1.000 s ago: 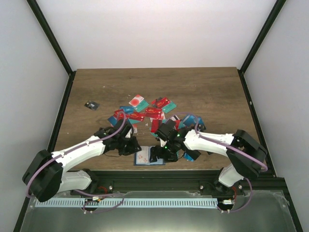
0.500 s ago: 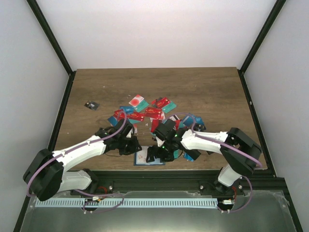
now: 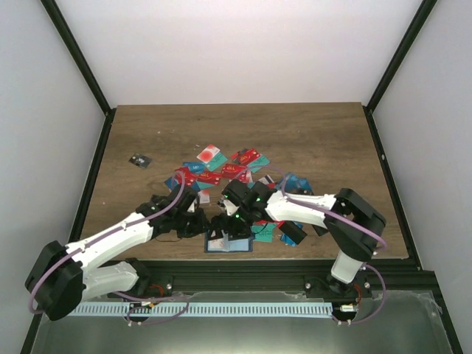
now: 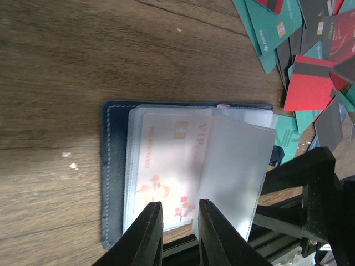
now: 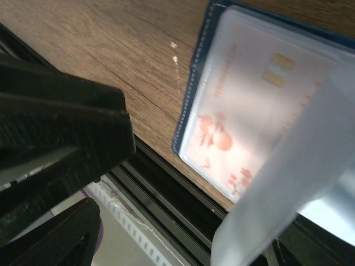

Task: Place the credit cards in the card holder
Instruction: Insert the credit card into the card holder.

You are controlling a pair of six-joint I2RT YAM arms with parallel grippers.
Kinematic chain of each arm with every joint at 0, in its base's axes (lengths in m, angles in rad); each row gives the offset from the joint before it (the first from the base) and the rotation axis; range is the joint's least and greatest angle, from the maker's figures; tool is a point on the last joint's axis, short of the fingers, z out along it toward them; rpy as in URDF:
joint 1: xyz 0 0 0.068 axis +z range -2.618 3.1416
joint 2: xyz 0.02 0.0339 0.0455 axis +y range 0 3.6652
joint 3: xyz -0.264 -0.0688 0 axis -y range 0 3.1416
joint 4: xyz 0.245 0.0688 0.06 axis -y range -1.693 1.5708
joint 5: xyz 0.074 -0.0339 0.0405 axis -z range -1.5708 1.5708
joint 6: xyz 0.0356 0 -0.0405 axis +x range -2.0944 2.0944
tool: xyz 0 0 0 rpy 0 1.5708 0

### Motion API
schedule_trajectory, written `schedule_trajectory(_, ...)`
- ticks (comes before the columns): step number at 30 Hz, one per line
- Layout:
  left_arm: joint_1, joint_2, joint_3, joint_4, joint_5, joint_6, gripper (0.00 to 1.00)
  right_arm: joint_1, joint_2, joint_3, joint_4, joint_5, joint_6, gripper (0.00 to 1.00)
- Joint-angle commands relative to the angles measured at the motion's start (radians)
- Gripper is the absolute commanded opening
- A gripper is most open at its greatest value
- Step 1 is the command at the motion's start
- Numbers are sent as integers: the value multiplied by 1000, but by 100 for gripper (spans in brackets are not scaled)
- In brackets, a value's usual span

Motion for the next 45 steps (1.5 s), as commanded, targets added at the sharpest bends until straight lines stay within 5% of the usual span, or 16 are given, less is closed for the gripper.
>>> schedule_trajectory(1,-4,-56,-22,-70,-45,-13,21,19,60,86,26,-47,-24,80)
schedule_trajectory(13,0,-234,-73,-201,-86,-56,21,54,225,260,28,-105,-43,80)
schedule_trajectory(20,1,-266,-46,-261,-112,-54,22,45,164,350,-78,-60,-118,81)
schedule_trajectory(25,38,-237,74,-360,-214,25,37,-19,32,327,-145,-13,-152,85)
schedule_trajectory(34,137,-3,261,-301,-138,216,44,-261,-225,130,-225,158,-124,91)
schedule_trajectory(39,135,191,351,-150,40,338,47,-384,-256,69,-322,267,-79,91)
schedule_trajectory(45,133,508,553,-54,176,451,41,-518,-370,-145,-112,75,41,90)
